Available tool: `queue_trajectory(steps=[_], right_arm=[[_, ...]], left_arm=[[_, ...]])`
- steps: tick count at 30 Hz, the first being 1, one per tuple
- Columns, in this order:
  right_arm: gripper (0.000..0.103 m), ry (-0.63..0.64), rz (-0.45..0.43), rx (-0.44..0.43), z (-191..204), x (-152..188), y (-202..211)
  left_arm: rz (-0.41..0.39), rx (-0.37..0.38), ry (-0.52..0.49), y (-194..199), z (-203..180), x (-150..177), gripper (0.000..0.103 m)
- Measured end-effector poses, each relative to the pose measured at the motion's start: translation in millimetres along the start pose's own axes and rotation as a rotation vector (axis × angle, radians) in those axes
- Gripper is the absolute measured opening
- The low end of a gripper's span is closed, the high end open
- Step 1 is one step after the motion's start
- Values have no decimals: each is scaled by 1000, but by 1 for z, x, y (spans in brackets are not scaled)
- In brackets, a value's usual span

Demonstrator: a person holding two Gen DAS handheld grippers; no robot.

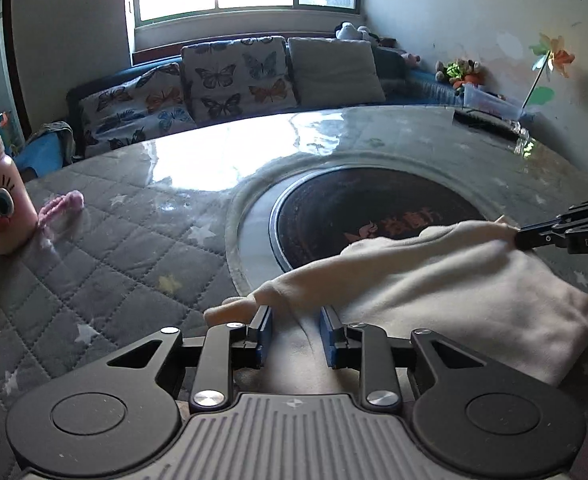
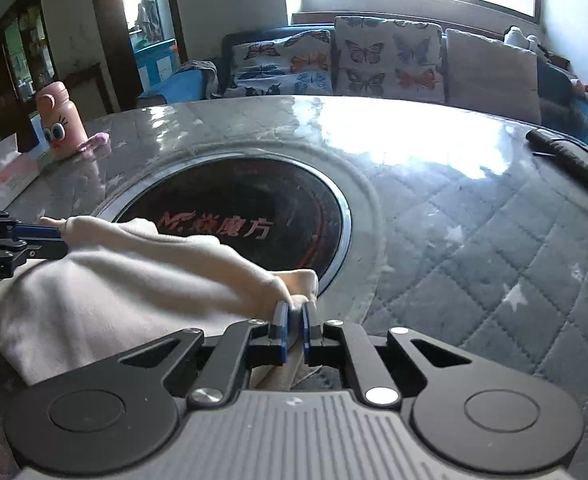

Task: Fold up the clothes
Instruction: 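Fold the held hem toward the collar with both grippers and lower it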

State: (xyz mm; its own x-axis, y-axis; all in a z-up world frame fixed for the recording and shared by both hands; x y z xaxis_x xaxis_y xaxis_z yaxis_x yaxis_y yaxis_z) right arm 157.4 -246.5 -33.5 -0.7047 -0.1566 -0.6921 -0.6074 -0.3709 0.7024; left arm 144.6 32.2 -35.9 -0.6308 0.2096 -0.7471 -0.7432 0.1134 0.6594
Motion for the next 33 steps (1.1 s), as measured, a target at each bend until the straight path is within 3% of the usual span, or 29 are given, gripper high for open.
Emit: queue_trajectory(steps=[4, 7, 11, 16, 23, 27, 30, 33], right_arm=[[11, 17, -49, -18, 8, -13, 15], [11, 56, -60, -78, 25, -23, 13], [11, 105, -19, -144, 49, -26, -10], [11, 112, 21, -163, 59, -28, -40], [13, 71, 4, -179, 53, -31, -42], [24, 111, -7, -201, 62, -31, -26], [25, 151, -1, -233, 76, -28, -24], [32, 181, 0, -229, 86, -26, -31]], left_arm=[[-36, 26, -14, 14, -5, -10, 29], [-60, 72, -36, 17, -20, -19, 29], [-31, 88, -54, -1, -32, -24, 29], [18, 74, -9, -25, -26, -24, 29], [28, 57, 52, -31, -17, -20, 30], [-23, 71, 42, -11, -23, -26, 29], [-48, 95, 11, 0, -35, -26, 30], [-35, 102, -11, -1, -44, -21, 30]])
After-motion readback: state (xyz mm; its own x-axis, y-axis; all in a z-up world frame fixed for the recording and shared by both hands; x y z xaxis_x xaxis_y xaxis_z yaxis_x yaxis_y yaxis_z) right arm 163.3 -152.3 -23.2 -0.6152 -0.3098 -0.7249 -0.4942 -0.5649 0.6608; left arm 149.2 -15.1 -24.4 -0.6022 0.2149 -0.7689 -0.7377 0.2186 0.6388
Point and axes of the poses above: each gripper's, at about its wrist camera, not at the fingertips, and y roughly against the way its jaws point, z to its left, x to its underside, the point moved 5 cm from there along -y, roughly the way its jaws point, and after that the axes turned 6 degrees about -x, right-handed, at the moved point
